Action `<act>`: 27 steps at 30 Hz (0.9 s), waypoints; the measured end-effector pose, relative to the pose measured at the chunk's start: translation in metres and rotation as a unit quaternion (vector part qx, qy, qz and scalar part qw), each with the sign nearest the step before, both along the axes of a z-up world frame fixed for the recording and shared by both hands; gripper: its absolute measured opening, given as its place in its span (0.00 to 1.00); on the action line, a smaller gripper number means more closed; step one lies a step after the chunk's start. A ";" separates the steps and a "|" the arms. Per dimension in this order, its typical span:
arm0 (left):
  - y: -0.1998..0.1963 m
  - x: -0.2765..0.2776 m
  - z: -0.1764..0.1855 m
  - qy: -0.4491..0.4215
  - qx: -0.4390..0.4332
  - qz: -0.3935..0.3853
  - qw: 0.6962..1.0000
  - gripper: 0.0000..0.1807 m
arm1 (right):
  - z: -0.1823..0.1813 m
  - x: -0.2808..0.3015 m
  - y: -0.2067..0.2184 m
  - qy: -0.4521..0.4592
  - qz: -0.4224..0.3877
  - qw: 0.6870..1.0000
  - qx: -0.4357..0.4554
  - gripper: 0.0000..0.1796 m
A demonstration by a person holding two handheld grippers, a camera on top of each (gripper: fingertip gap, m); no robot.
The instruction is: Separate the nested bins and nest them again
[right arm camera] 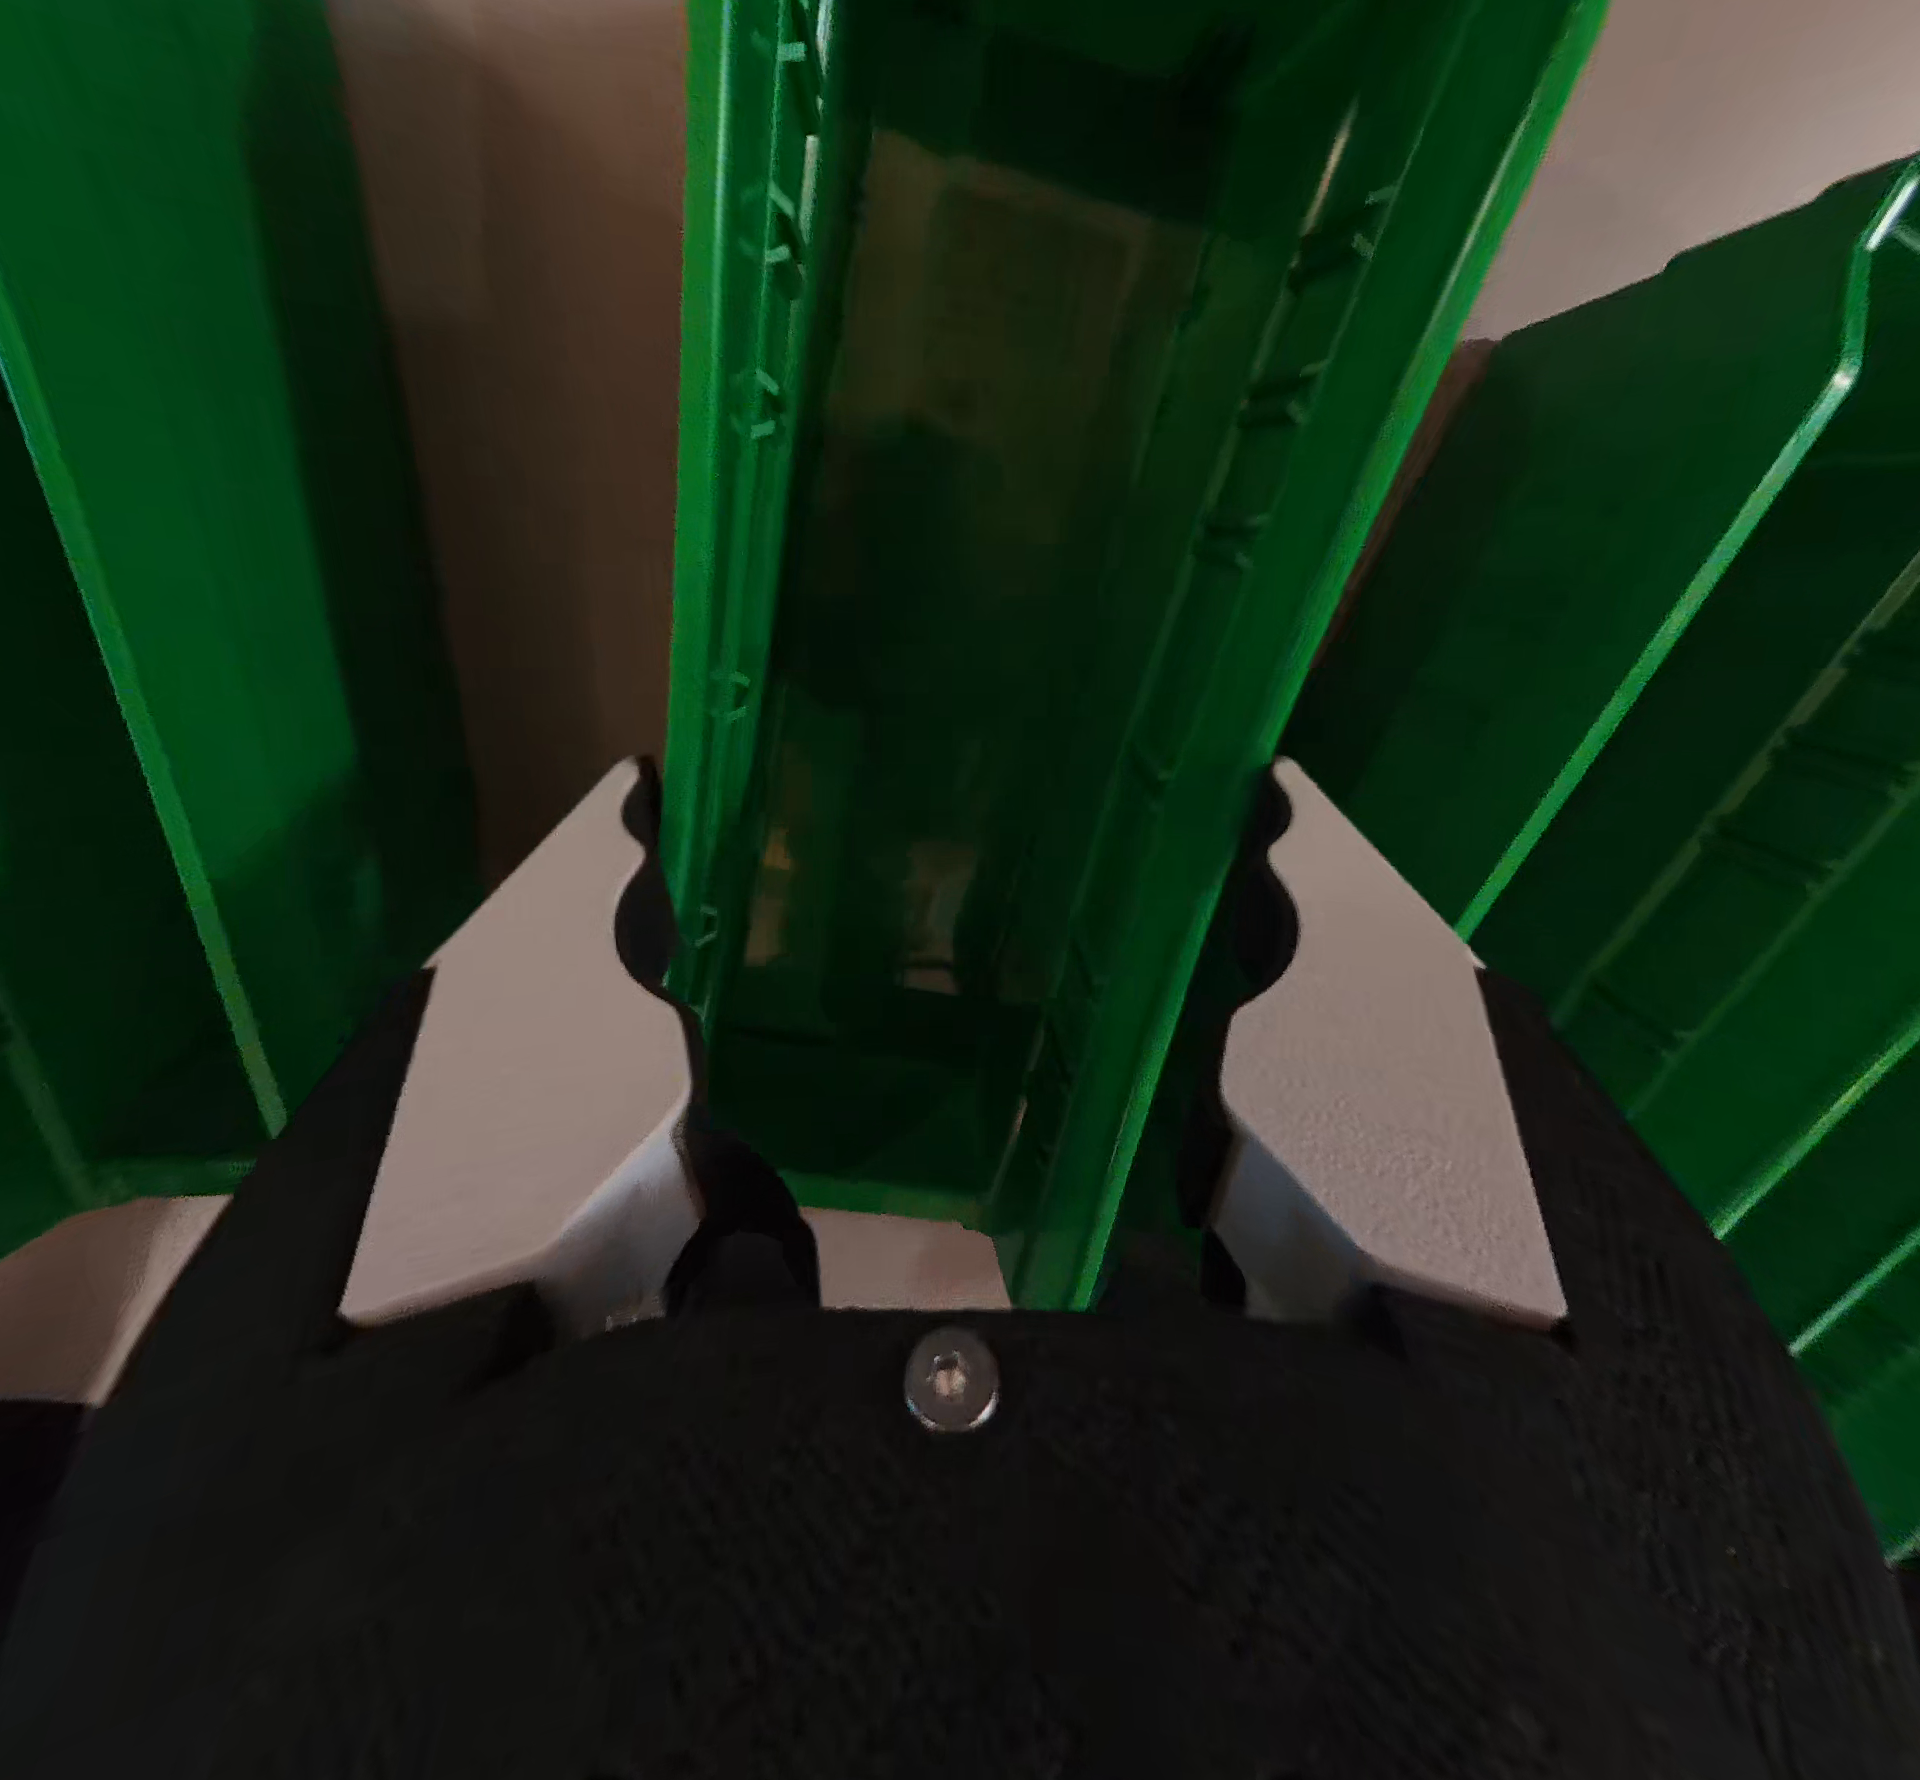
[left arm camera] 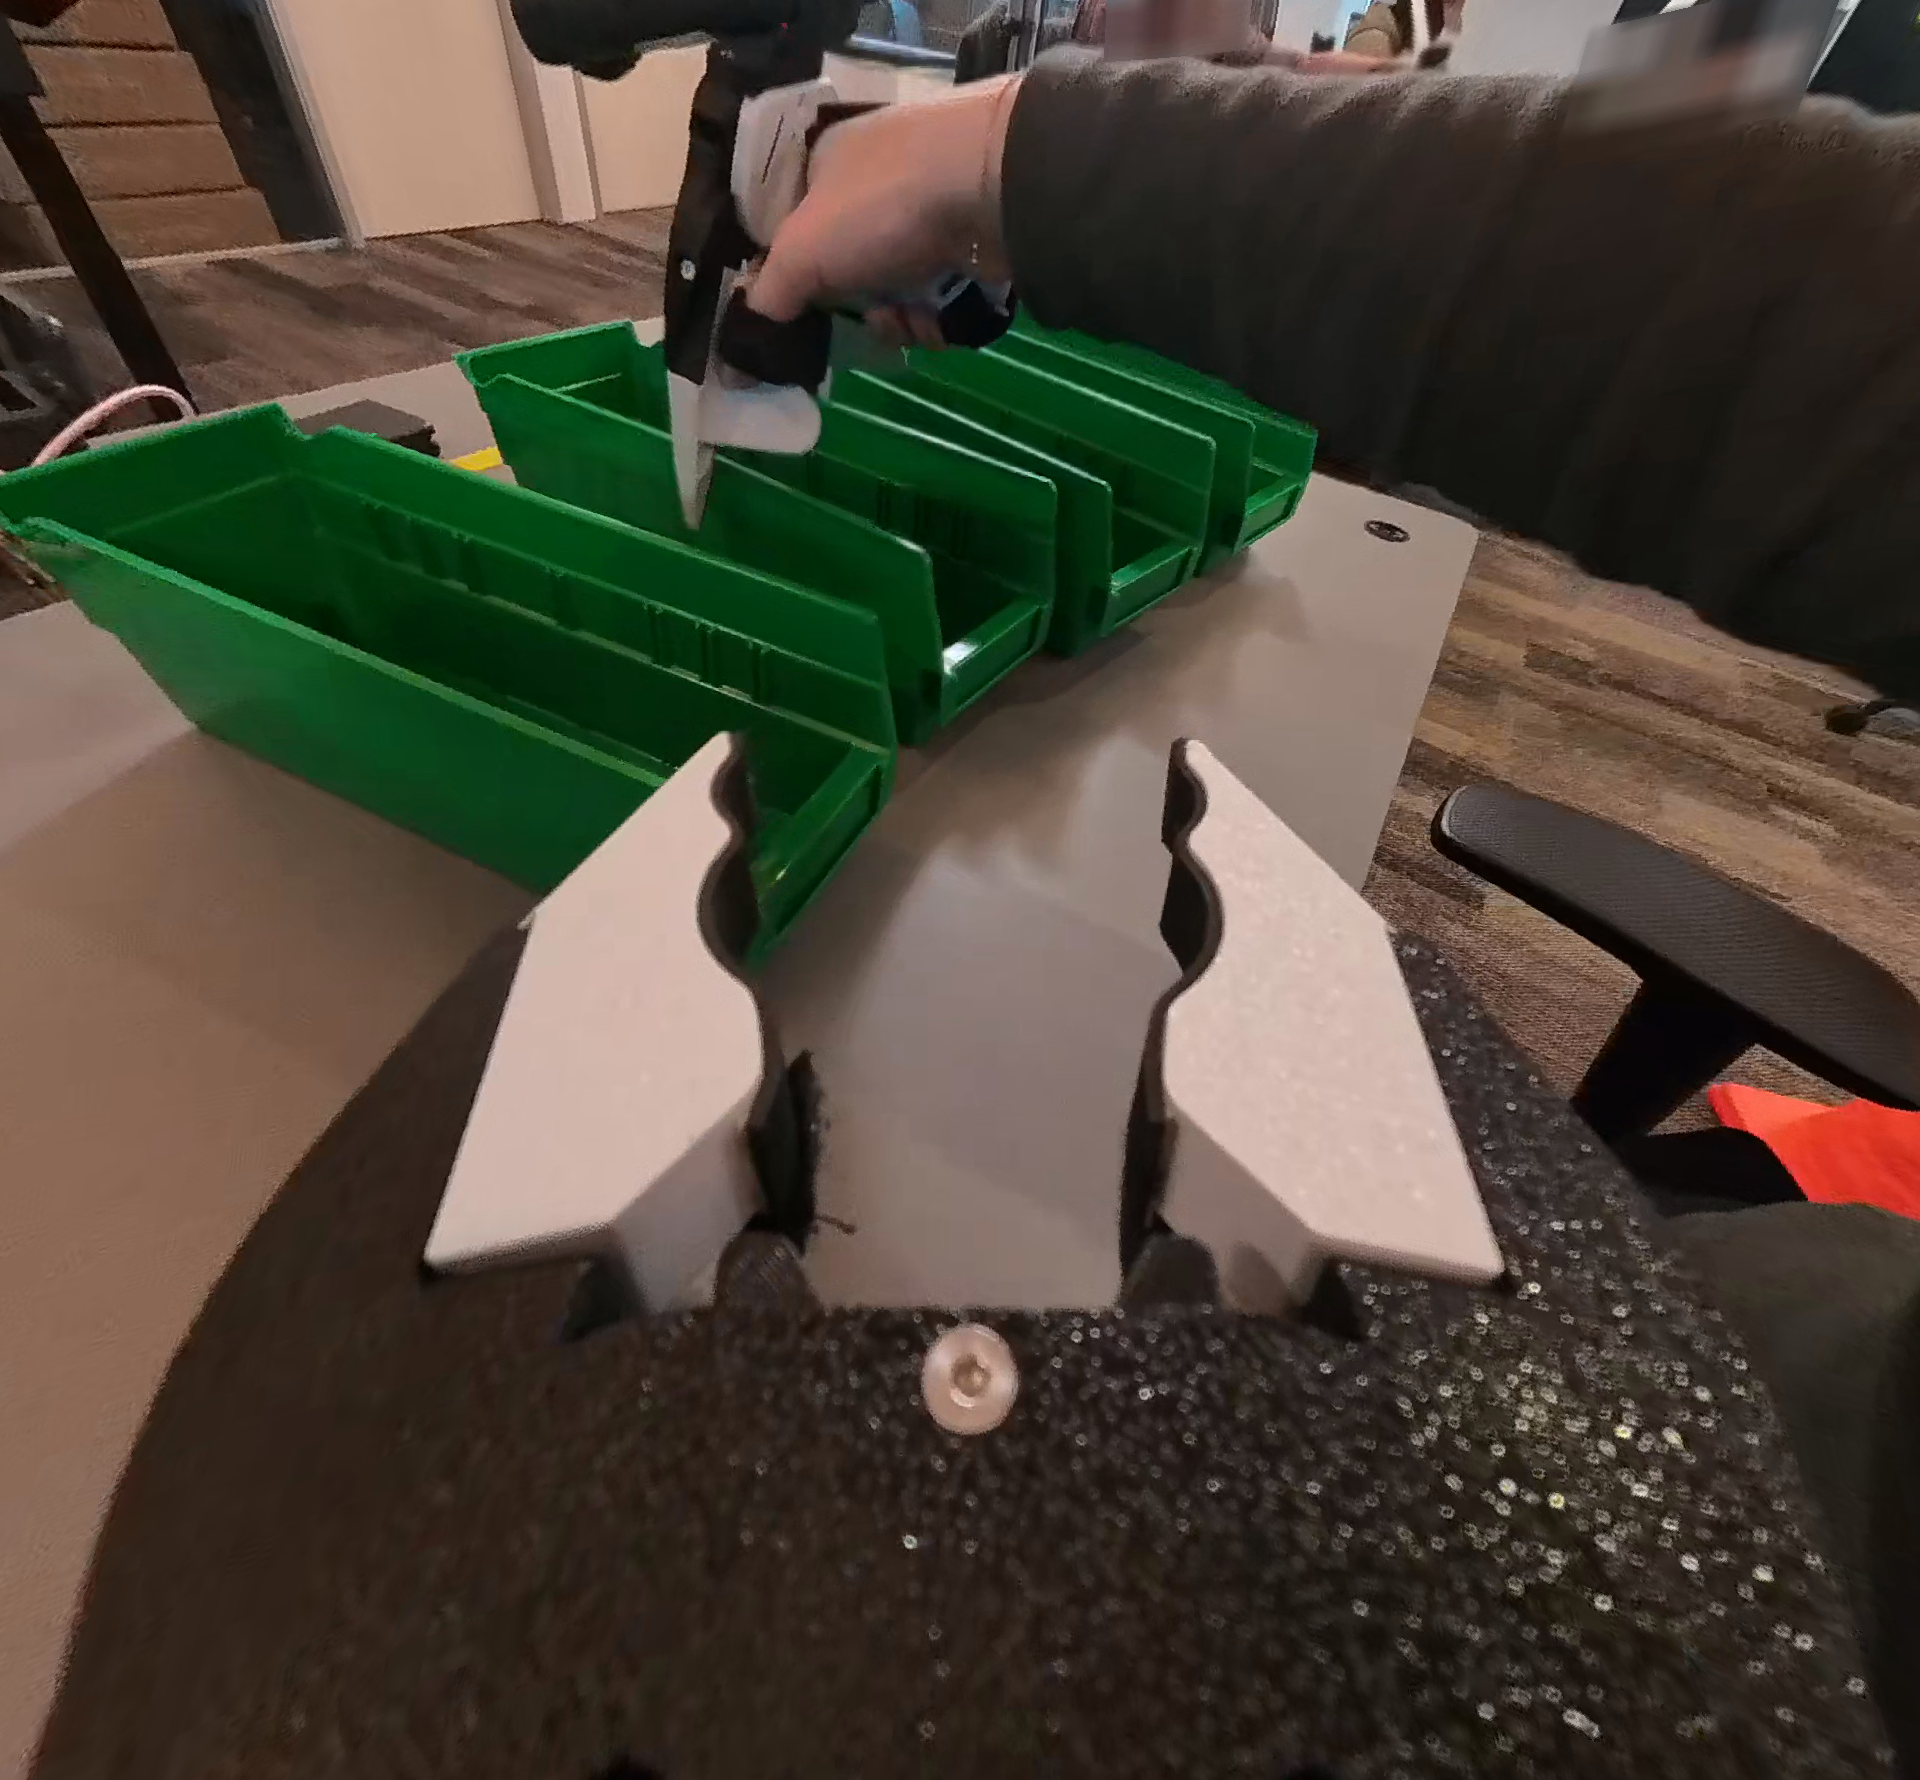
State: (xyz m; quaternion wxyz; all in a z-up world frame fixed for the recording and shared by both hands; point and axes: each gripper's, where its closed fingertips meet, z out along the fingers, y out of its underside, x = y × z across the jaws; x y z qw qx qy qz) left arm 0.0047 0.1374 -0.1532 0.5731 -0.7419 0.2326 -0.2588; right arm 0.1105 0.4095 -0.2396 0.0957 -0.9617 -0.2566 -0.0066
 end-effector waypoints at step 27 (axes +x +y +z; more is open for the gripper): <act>0.002 -0.034 0.003 -0.010 0.001 0.040 0.999 0.43 | 0.107 -0.157 -0.068 0.036 0.094 0.994 0.050 0.57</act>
